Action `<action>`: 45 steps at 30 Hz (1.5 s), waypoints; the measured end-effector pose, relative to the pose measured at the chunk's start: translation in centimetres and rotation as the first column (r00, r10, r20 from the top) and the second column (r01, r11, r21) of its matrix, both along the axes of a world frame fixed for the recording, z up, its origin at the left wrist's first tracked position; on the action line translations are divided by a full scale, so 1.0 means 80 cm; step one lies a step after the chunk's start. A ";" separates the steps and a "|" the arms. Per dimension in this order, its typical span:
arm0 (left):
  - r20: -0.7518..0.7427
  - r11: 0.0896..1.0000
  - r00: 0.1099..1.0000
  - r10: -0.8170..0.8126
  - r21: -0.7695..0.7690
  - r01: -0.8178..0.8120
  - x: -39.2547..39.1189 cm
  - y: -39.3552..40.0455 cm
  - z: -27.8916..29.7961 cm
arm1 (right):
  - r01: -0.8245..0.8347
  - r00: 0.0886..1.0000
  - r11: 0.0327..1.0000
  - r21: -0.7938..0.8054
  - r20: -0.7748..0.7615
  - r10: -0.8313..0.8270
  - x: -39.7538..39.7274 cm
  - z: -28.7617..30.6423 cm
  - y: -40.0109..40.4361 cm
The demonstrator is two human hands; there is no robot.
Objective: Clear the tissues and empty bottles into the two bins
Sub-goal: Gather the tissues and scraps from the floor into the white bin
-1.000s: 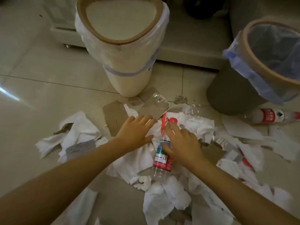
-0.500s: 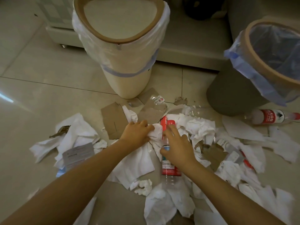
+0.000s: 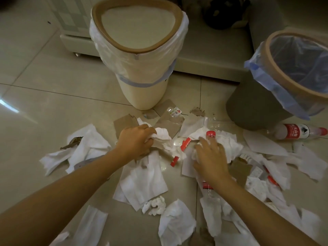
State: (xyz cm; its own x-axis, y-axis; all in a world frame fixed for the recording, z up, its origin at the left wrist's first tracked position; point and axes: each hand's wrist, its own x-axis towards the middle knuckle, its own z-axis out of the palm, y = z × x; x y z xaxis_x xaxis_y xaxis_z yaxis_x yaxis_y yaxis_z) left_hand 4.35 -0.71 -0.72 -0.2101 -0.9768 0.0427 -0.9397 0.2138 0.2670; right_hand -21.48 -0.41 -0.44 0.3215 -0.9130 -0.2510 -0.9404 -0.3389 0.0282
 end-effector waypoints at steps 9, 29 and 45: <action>0.018 0.998 1.000 0.025 -0.051 -0.024 0.027 0.016 0.012 | -0.213 0.972 0.943 0.257 -0.037 0.230 0.046 -0.001 -0.012; 0.013 0.985 0.989 0.148 -0.087 -0.147 0.043 0.025 0.061 | 0.033 0.857 0.984 0.177 0.501 -0.119 0.036 0.029 -0.033; -0.364 0.889 0.914 0.176 -0.339 -0.307 0.044 -0.039 0.228 | 0.153 0.437 0.986 0.071 0.890 -0.132 0.079 0.199 -0.083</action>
